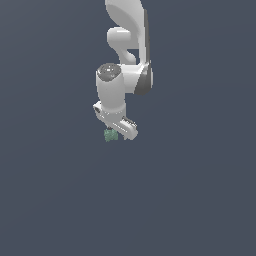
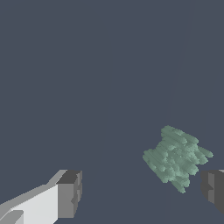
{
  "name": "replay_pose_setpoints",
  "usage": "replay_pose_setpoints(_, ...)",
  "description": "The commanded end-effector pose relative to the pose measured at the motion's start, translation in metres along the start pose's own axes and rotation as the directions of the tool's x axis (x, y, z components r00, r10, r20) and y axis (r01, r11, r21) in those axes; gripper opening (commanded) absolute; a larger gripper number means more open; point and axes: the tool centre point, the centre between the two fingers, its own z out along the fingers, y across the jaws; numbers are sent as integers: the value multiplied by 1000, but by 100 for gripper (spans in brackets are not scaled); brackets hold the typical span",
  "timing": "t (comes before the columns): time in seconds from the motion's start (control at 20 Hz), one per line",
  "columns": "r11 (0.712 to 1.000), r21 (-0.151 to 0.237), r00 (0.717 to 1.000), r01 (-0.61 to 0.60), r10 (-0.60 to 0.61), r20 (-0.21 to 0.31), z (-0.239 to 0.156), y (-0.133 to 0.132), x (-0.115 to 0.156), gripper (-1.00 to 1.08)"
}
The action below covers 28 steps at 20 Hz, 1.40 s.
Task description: Pick up the object and move it to a goal position.
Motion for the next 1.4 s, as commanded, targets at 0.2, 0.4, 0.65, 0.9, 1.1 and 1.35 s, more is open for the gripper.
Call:
replay_pose_setpoints(0.2, 977, -4, 977, -212, 212, -2, 15, 23, -5, 100)
replay_pose_setpoints(0.4, 941, -7, 941, -338, 338, -4, 23, 37, -9, 100)
replay_pose_setpoints(0.65, 886, -10, 886, -464, 464, -8, 31, 53, -14, 100)
replay_pose_setpoints(0.9, 836, -11, 837, -548, 548, -12, 37, 64, -17, 100)
replay_pose_setpoints(1.1, 810, -11, 810, -587, 587, -14, 40, 69, -19, 100)
replay_pose_setpoints(1.35, 797, -12, 797, -604, 604, -15, 41, 72, -20, 100)
